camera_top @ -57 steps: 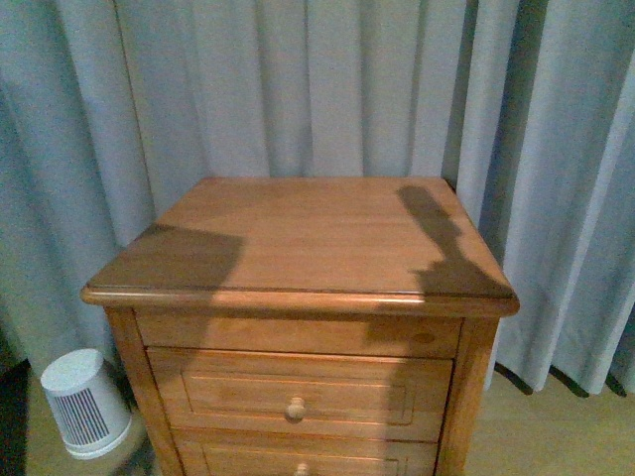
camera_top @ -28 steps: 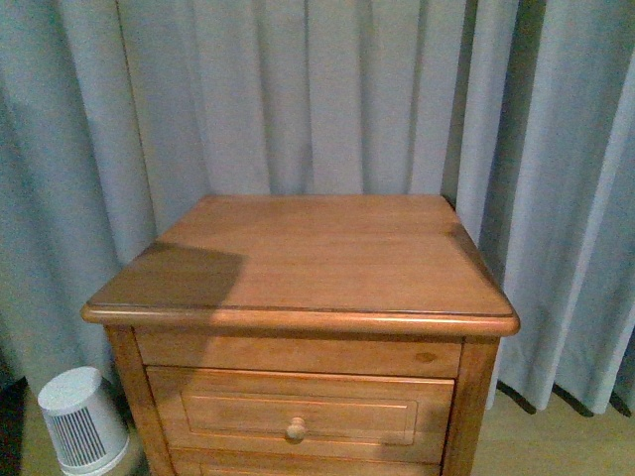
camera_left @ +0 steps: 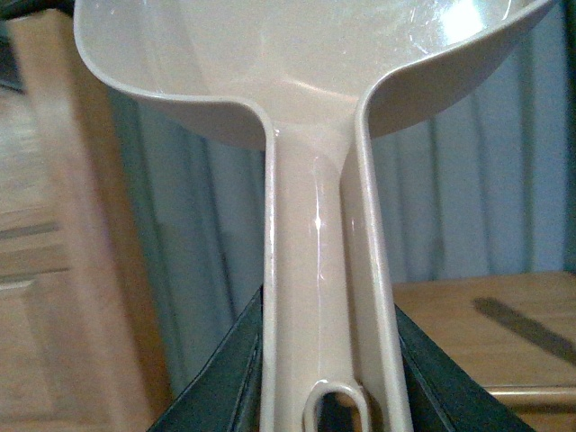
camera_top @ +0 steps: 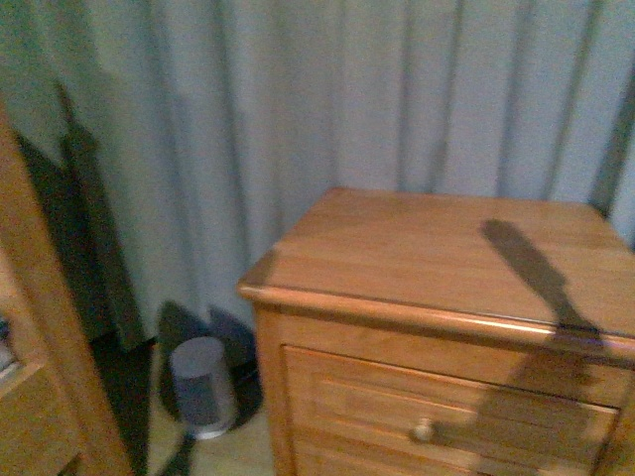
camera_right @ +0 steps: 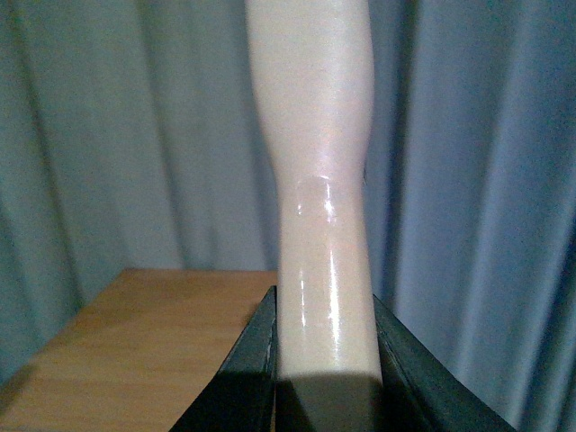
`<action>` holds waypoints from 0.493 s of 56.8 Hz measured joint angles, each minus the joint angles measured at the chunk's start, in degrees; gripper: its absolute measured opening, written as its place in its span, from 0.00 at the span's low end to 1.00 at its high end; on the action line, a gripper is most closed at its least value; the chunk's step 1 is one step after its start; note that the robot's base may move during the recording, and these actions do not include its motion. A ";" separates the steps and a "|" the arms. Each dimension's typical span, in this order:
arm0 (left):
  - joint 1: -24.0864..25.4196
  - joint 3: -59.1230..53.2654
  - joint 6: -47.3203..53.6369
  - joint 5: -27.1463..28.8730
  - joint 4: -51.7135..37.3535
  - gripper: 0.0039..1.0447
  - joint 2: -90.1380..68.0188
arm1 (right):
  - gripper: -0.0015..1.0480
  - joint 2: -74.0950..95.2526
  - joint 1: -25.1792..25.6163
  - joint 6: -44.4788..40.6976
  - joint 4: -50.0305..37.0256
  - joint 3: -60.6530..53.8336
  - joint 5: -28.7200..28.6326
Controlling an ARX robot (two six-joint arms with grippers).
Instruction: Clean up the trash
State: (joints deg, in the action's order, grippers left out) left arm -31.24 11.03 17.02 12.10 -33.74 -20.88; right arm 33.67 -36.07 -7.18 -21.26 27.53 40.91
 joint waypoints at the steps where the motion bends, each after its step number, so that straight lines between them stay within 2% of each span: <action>1: 0.00 -0.04 0.02 0.11 0.04 0.26 0.00 | 0.20 0.24 0.02 -0.02 0.00 -0.02 -0.04; 28: -0.04 -0.07 0.02 -0.11 0.02 0.26 0.15 | 0.20 0.44 -0.04 -0.24 0.07 -0.09 -0.22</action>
State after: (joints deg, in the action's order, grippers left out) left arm -31.29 10.96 17.04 11.99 -33.71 -20.73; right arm 34.11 -36.12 -7.42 -21.19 27.44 40.69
